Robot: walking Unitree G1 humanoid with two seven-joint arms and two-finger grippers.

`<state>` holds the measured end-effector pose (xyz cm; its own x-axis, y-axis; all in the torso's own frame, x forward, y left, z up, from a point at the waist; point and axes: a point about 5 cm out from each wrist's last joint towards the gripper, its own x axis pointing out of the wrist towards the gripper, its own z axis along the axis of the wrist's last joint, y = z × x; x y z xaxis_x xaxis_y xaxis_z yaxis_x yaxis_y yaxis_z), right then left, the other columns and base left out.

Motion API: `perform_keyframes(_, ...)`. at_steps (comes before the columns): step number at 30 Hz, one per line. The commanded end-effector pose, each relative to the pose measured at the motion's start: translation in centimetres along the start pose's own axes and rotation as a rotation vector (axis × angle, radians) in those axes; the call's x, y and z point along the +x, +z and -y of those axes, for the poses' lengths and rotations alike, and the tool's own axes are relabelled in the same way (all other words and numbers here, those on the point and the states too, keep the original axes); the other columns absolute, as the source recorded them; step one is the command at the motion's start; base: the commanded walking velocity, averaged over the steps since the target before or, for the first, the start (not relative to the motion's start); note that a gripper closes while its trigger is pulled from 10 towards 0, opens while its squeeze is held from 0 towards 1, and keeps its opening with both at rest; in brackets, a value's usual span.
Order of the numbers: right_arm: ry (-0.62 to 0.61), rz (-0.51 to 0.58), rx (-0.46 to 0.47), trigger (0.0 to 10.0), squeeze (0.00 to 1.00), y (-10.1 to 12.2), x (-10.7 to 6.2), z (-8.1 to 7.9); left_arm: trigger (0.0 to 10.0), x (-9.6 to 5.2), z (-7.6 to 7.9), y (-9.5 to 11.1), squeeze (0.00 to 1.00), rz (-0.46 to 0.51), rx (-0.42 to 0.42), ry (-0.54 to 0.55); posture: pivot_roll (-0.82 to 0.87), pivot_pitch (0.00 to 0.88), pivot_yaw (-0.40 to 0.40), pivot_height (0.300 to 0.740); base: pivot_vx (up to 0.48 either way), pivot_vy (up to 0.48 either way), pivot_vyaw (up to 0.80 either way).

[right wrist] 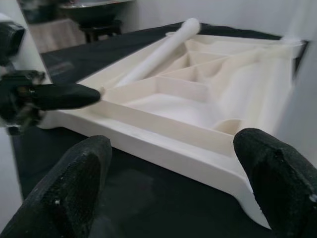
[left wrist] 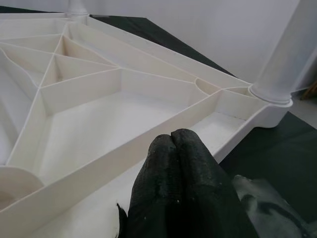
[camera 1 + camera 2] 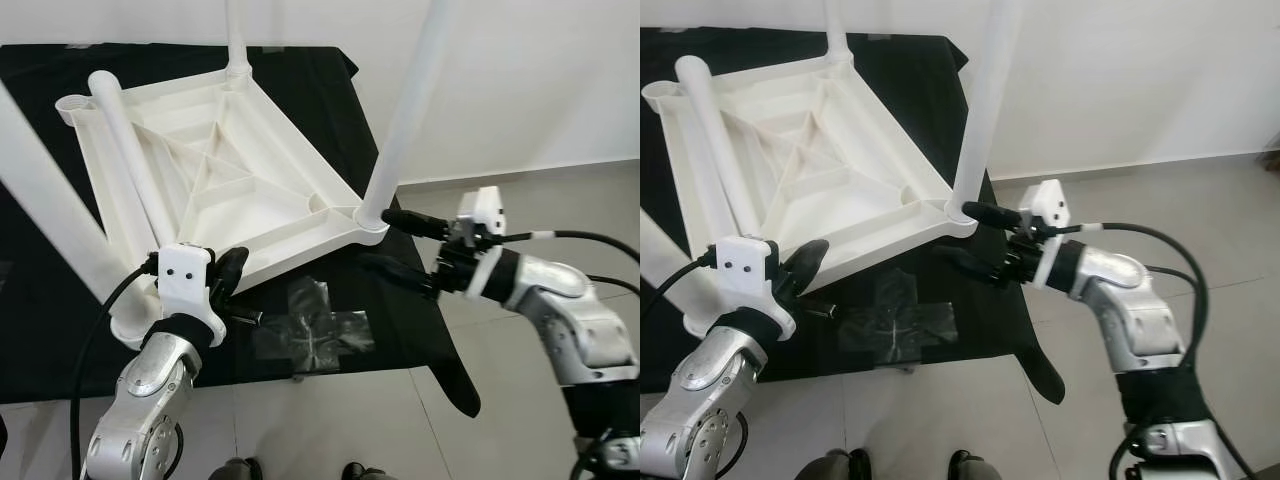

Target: Building children table

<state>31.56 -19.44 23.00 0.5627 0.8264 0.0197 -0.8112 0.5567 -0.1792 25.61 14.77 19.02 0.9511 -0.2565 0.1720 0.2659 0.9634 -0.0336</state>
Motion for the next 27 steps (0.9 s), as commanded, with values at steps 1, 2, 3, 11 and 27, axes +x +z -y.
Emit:
perform_keyframes(1,-0.066,-0.039,-0.017,10.0,0.0,-0.6,-0.7,0.9,10.0,-0.3,0.2,-0.4,0.0,-0.027,0.015,-0.013,0.03,0.262,-0.093,0.74,0.0,0.0,0.0)
perform_keyframes(2,-0.13,-0.068,-0.031,10.0,0.0,-0.8,-0.9,1.9,10.0,-0.2,0.2,-0.3,0.0,-0.027,0.016,-0.014,0.04,0.263,-0.093,0.74,0.0,0.0,0.0)
perform_keyframes(3,-0.217,-0.1,-0.046,10.0,0.0,-0.9,-1.4,3.1,10.0,-0.2,0.2,-0.3,0.0,-0.028,0.017,-0.015,0.04,0.264,-0.093,0.74,0.0,0.0,0.0)
perform_keyframes(11,-0.45,-0.143,-0.03,10.0,0.0,-0.7,-1.8,6.1,10.0,-0.4,0.1,-0.5,0.0,-0.041,0.031,-0.011,0.04,0.269,-0.09,0.74,0.0,0.0,0.0)
perform_keyframes(27,-0.258,-0.032,-0.041,10.0,0.0,1.3,5.5,6.1,10.0,-1.9,-0.1,-0.5,0.0,-0.076,0.054,0.005,0.1,0.331,-0.081,0.74,0.0,0.0,0.0)
